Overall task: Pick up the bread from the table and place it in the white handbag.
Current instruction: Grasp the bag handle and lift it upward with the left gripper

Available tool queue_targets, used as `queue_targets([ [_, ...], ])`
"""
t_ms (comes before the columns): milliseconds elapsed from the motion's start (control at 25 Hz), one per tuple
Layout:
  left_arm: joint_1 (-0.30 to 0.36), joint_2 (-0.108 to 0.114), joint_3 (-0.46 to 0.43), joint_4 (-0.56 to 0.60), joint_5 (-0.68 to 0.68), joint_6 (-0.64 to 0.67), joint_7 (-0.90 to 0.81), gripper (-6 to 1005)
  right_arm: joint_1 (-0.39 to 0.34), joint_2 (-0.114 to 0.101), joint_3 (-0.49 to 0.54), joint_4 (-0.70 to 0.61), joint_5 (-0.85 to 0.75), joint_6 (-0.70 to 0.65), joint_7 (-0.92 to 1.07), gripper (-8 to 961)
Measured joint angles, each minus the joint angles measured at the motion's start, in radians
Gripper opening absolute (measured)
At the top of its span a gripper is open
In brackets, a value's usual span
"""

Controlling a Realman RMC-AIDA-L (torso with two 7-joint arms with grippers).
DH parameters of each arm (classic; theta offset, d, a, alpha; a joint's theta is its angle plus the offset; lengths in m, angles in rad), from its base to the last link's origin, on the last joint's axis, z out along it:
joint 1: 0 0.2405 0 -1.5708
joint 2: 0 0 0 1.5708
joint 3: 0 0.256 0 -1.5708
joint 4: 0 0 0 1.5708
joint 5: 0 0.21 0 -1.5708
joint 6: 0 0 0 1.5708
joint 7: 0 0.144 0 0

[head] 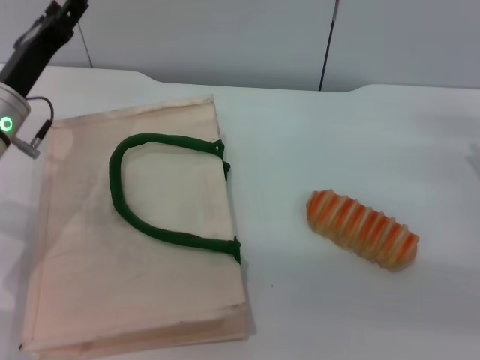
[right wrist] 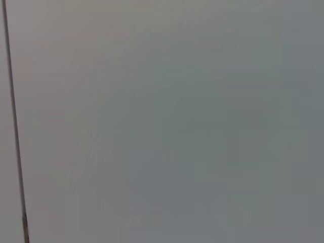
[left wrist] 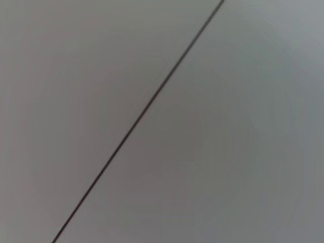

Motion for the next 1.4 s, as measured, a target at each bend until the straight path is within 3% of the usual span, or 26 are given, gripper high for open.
queue_targets([
  [160,-0.014,0.015,0.001,-0.032,0.043,0.045,-0.009,761,0.001,-0.001,0.0,0.0,-0.002,-0.006,0.0,891],
  [280,-0.035,0.03,0.002,-0.1,0.19,0.061,-0.075,759,-0.001,-0.002,0.0,-0.006,-0.005,-0.027,0.0,891],
  [560,-0.103,0.066,0.001,-0.355,0.537,0.089,-0.51,753,-0.004,-0.002,0.0,-0.009,-0.005,-0.034,0.0,891],
  [680,-0.127,0.073,0.002,-0.45,0.647,0.141,-0.635,750,-0.006,-0.002,0.0,-0.009,-0.004,-0.032,0.0,891],
  [880,-0.224,0.111,0.003,-0.583,0.967,0.27,-0.786,755,-0.009,-0.002,0.0,-0.009,-0.001,-0.031,0.0,891],
  [1200,-0.317,0.11,0.003,-0.659,1.296,0.343,-0.796,764,-0.009,-0.002,0.0,-0.011,-0.003,-0.028,0.0,891],
  [1400,-0.327,0.106,0.003,-0.648,1.385,0.319,-0.797,802,-0.008,-0.002,0.001,-0.011,0.0,-0.028,0.001,891],
])
